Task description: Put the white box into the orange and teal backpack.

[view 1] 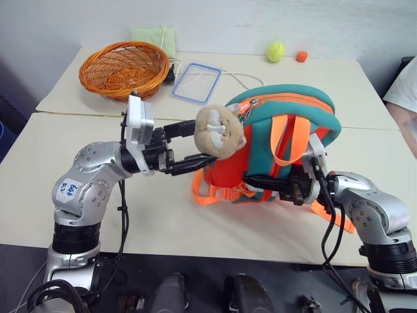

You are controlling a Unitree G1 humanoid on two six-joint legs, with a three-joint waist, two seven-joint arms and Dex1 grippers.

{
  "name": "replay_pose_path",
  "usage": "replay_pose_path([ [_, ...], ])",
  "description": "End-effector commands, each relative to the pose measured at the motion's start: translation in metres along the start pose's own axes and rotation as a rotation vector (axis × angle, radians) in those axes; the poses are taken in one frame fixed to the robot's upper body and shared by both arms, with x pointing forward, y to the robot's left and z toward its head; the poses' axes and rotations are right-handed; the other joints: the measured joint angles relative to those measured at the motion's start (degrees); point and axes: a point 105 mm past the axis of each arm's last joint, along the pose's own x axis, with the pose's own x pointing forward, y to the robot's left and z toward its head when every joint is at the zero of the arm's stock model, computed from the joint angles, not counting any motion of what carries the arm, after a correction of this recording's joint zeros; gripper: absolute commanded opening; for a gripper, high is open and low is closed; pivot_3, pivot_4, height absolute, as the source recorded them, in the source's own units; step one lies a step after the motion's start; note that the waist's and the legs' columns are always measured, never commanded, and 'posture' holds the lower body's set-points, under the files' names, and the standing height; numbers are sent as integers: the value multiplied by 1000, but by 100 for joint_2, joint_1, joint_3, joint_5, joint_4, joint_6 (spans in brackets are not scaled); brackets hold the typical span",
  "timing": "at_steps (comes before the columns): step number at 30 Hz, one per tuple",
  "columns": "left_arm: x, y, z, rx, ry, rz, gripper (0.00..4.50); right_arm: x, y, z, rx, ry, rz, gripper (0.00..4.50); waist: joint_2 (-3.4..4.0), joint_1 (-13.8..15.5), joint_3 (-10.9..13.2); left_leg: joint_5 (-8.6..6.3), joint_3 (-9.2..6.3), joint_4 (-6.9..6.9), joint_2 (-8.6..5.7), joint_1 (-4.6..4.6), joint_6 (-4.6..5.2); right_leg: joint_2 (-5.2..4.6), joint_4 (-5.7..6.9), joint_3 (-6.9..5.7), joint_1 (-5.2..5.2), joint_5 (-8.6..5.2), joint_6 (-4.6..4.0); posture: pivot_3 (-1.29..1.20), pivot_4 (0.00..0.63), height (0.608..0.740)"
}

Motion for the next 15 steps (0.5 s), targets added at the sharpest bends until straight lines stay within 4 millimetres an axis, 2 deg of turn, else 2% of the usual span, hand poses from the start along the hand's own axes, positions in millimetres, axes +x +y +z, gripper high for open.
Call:
replay_pose_path([
  [1,-5,-3,22,43,-76,2,2304,3,4,2,-23,-6,20,0,0,3,0,0,0,0,0,0,0,0,0,0,0,0,0,0,150,740],
  [4,-15,6,29,26,-101,52,1559,2,4,1,-23,-5,12,0,0,4,0,0,-1,0,0,0,0,-1,-1,-1,1,0,0,0,150,740],
  [7,-34,24,16,-5,-49,162,1189,2,4,2,-24,-21,-5,0,0,-10,0,1,-1,-1,0,1,-1,0,-1,-1,1,0,0,0,150,740],
  [10,-66,50,-24,-91,42,350,1093,2,2,3,-24,-41,-24,0,2,-36,-1,2,3,-4,-1,13,-4,0,-2,1,4,0,0,0,150,740],
  [15,-82,49,-87,-139,239,409,1093,1,-1,6,-29,-80,-76,0,0,-61,-1,2,7,-9,0,23,-4,-1,-5,4,8,0,0,0,150,740],
])
